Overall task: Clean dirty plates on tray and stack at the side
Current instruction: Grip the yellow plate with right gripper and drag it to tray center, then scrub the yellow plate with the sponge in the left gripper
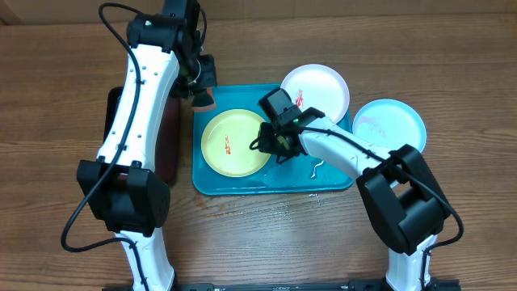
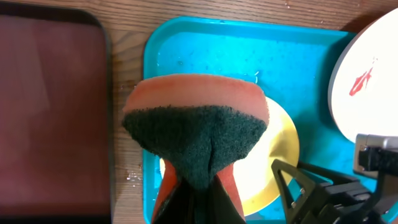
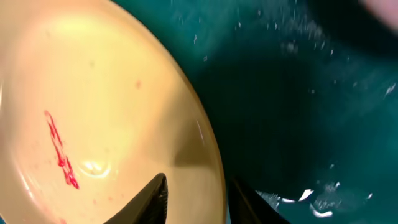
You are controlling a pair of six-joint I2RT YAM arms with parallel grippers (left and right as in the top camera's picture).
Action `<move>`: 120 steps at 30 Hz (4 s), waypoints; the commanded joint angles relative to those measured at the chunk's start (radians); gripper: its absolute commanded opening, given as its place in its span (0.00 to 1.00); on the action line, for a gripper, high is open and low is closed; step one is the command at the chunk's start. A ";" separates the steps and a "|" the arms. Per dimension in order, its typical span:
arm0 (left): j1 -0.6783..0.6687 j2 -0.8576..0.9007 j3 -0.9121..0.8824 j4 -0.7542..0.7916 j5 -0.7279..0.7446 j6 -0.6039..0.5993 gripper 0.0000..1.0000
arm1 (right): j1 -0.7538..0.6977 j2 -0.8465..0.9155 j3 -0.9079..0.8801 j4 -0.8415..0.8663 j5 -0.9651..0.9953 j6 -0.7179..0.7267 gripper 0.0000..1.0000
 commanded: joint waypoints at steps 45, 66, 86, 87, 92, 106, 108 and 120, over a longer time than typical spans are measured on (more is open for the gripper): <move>-0.079 -0.005 -0.240 0.208 0.011 0.106 0.04 | -0.032 0.038 0.015 -0.035 -0.049 0.088 0.04; -0.087 -0.005 -0.612 0.449 0.141 0.221 0.04 | -0.032 0.038 0.015 -0.035 -0.048 0.088 0.04; -0.088 -0.005 -0.612 0.592 -0.229 0.068 0.04 | -0.032 0.038 0.015 -0.032 -0.048 0.085 0.04; -0.088 -0.005 -0.612 0.581 -0.230 0.066 0.04 | -0.032 0.038 0.015 -0.032 -0.048 0.085 0.04; -0.088 -0.005 -0.612 0.482 -0.104 0.069 0.04 | -0.032 0.038 0.015 -0.032 -0.048 0.085 0.04; -0.092 -0.005 -0.612 0.474 0.392 0.068 0.04 | -0.032 0.038 0.015 -0.029 -0.048 0.082 0.04; -0.092 -0.005 -0.612 0.512 0.366 0.068 0.04 | -0.032 0.038 0.015 -0.029 -0.049 0.068 0.04; -0.092 -0.005 -0.612 0.562 -0.203 0.019 0.04 | -0.032 0.038 0.015 -0.028 -0.049 0.066 0.04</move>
